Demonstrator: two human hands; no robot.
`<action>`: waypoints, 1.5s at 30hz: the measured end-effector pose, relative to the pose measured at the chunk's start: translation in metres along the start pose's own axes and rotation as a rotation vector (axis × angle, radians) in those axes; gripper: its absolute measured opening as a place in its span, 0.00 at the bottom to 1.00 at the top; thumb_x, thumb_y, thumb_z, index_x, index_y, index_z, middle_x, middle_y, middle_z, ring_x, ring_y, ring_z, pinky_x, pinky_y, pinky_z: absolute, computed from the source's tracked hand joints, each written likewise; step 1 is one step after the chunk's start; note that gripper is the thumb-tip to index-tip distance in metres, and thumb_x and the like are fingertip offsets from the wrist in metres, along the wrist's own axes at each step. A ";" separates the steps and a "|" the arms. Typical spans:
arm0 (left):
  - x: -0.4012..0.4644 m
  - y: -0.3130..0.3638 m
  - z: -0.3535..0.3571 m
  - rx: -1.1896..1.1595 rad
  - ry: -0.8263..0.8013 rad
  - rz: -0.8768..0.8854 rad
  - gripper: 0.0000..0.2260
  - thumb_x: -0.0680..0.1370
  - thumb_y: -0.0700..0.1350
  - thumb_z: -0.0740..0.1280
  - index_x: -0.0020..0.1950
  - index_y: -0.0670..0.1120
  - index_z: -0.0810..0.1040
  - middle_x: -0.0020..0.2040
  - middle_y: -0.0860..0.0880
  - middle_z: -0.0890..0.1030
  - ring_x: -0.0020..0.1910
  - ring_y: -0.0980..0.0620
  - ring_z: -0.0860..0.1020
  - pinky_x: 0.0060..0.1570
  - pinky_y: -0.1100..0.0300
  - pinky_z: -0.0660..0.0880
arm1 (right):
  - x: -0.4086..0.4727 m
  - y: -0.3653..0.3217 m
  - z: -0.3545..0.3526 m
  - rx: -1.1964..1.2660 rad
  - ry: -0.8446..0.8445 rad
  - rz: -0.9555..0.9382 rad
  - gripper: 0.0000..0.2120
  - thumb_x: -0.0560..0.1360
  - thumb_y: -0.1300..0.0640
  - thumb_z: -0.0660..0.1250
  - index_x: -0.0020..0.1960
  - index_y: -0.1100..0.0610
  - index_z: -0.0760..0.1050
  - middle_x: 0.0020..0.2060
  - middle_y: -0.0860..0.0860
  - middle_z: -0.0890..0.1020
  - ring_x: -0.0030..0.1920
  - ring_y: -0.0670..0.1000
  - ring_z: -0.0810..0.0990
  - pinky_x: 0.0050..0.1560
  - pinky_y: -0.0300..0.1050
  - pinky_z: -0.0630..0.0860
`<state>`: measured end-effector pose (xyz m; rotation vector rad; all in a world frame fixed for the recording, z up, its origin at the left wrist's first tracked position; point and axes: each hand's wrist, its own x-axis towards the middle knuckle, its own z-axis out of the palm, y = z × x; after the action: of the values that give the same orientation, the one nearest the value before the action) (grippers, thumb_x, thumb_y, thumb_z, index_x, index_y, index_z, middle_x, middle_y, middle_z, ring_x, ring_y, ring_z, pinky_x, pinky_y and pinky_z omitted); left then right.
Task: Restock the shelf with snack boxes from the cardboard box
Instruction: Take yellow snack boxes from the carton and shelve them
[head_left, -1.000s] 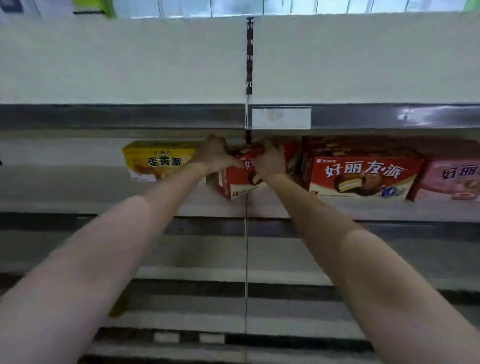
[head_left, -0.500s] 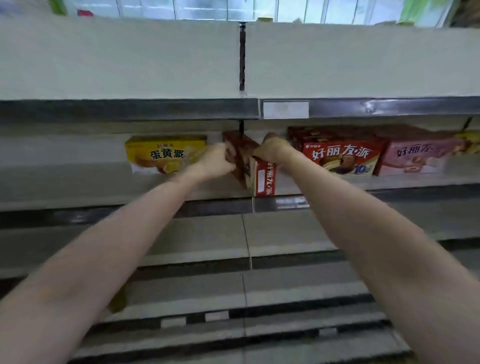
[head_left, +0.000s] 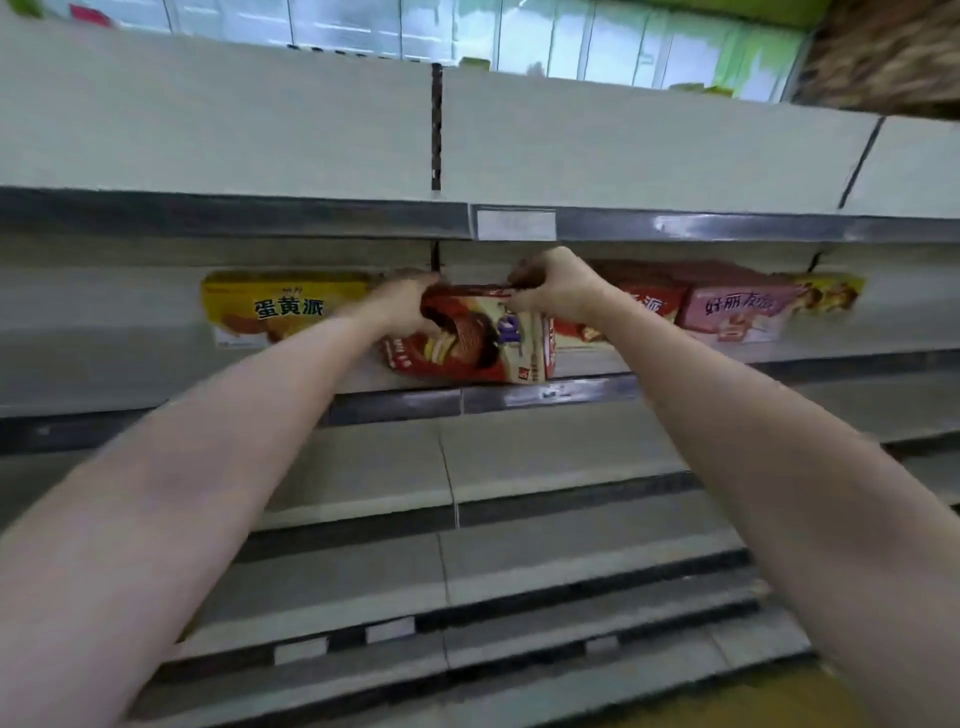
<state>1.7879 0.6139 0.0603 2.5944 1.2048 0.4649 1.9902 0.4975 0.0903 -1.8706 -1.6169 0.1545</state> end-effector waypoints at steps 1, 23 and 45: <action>0.003 0.000 0.004 -0.035 -0.005 0.009 0.38 0.71 0.49 0.77 0.77 0.51 0.64 0.71 0.45 0.73 0.66 0.43 0.74 0.63 0.55 0.71 | -0.004 0.010 -0.003 0.012 -0.002 -0.002 0.16 0.69 0.55 0.76 0.56 0.57 0.82 0.48 0.50 0.84 0.50 0.49 0.82 0.53 0.44 0.78; -0.004 0.130 0.014 0.245 -0.107 0.421 0.21 0.76 0.40 0.71 0.65 0.55 0.72 0.64 0.51 0.72 0.63 0.50 0.71 0.62 0.55 0.68 | 0.000 0.097 -0.047 -0.241 -0.148 -0.171 0.15 0.74 0.61 0.66 0.61 0.55 0.78 0.53 0.58 0.83 0.51 0.60 0.83 0.48 0.49 0.80; -0.063 0.101 -0.027 -0.029 0.074 -0.090 0.19 0.79 0.60 0.64 0.65 0.52 0.74 0.55 0.52 0.82 0.54 0.51 0.81 0.55 0.51 0.78 | 0.019 0.043 -0.007 -0.319 -0.266 -0.399 0.31 0.55 0.54 0.75 0.57 0.47 0.73 0.49 0.48 0.79 0.50 0.54 0.77 0.50 0.50 0.78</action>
<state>1.8090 0.5037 0.1088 2.5074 1.3221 0.5605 2.0343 0.5114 0.0793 -1.7613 -2.2765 -0.0323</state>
